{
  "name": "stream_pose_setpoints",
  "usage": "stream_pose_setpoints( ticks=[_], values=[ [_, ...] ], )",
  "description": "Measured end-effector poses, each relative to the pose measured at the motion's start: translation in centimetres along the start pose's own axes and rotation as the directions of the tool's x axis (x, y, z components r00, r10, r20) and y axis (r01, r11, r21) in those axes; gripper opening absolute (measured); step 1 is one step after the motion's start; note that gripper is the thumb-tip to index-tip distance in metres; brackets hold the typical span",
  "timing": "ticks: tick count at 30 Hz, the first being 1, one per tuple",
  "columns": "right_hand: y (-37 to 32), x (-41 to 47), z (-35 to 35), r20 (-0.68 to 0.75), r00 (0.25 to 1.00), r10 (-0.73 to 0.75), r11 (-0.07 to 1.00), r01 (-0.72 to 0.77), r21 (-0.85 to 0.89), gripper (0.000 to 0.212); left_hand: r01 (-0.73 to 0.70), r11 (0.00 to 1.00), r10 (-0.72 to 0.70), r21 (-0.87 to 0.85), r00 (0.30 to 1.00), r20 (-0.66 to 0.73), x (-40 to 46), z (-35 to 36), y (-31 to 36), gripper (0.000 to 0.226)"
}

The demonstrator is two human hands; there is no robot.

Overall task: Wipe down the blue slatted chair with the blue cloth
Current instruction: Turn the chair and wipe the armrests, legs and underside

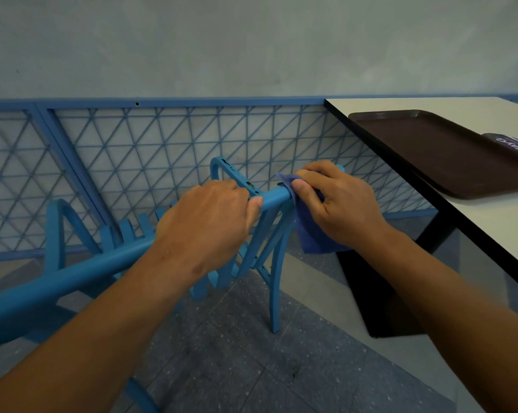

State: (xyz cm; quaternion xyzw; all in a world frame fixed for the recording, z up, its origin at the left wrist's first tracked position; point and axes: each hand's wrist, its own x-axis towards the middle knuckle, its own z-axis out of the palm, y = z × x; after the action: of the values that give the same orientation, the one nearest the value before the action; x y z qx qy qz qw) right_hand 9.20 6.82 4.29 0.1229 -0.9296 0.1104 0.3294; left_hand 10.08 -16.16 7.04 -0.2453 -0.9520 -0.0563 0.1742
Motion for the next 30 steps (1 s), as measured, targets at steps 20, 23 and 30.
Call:
stream_pose_setpoints(
  ticks=[20, 23, 30],
  values=[
    [1.5, 0.6, -0.2, 0.046, 0.997, 0.065, 0.998, -0.065, -0.004, 0.038, 0.006, 0.995, 0.001, 0.100, 0.998, -0.068, -0.1, 0.2, 0.5, 0.051],
    [2.8, 0.4, -0.4, 0.033, 0.999, 0.004, 1.000, -0.004, -0.007, 0.039, 0.016, 0.996, -0.009, 0.088, 0.997, -0.080, -0.2, 0.3, 0.5, 0.051],
    [3.9, 1.0, 0.1, 0.047, 0.991, 0.122, 0.987, -0.126, 0.097, 0.042, 0.040, 0.997, -0.033, 0.063, 0.994, -0.106, 0.1, 0.3, 0.5, 0.050]
  ],
)
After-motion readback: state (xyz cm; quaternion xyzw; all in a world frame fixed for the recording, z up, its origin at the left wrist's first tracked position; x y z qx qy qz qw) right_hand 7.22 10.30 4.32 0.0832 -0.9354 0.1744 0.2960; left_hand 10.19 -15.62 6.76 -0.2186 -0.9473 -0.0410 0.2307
